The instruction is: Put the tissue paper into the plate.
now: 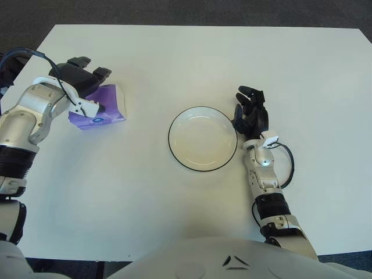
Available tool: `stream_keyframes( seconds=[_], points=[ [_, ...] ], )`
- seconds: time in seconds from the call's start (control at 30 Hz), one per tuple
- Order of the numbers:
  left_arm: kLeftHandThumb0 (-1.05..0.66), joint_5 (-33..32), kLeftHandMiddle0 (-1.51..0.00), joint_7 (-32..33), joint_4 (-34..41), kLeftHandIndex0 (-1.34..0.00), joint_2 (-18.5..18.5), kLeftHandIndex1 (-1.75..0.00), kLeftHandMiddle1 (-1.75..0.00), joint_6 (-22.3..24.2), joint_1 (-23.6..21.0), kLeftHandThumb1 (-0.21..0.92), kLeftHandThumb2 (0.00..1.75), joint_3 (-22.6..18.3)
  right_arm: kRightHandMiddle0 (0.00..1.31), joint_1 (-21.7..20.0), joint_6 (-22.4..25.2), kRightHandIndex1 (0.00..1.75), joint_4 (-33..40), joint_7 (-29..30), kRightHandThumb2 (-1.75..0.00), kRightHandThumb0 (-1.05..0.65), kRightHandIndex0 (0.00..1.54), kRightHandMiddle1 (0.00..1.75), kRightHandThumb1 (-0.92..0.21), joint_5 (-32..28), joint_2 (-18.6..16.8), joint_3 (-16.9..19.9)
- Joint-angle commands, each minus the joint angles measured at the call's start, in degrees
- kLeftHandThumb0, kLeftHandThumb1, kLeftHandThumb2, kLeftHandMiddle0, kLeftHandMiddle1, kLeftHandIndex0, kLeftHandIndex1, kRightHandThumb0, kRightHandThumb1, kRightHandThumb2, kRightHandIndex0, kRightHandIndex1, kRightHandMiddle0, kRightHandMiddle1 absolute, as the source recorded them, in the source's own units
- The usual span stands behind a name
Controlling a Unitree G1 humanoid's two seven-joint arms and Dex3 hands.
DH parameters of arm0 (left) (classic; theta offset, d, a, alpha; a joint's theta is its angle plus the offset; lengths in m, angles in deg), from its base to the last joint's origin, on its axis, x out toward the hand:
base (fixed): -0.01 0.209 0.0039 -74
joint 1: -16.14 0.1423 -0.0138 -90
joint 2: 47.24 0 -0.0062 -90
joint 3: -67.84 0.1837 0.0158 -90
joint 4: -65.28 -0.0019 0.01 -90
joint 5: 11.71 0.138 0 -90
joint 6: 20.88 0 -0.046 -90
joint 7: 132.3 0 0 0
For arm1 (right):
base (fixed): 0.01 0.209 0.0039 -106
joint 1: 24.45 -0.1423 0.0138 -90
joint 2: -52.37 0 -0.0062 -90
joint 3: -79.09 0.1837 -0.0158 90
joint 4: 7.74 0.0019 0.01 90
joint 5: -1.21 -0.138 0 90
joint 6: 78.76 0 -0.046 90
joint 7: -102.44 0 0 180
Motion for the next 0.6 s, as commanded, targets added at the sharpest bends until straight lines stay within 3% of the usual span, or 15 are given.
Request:
stream_keyframes(
  seconds=[0.0, 0.27, 0.57],
  points=[
    [-1.02, 0.3, -0.12, 3.0, -2.7, 0.00, 0.0, -0.28, 0.00, -0.6, -1.7, 0.92, 0.59, 1.5, 0.00, 5.3, 4.1, 0.81, -6.4, -0.2, -0.87, -0.46, 0.28, 1.21, -0.70, -1.8, -1.7, 1.0],
    [-1.05, 0.6, -0.08, 4.4, -9.6, 0.00, -0.8, -0.19, 0.00, -2.0, -5.0, 0.92, 0.60, 5.6, 0.01, 5.5, 3.7, 0.81, -6.3, -0.5, -0.89, -0.46, 0.28, 1.21, -0.69, -2.3, -1.5, 1.0],
    [-1.05, 1.1, -0.10, 3.6, -18.2, 0.00, -1.8, -0.32, -0.01, -3.4, -9.3, 0.92, 0.56, 11.0, 0.01, 5.8, 3.7, 0.81, -5.8, -0.9, -0.89, -0.46, 0.28, 1.21, -0.69, -2.6, -1.3, 1.1]
  ],
)
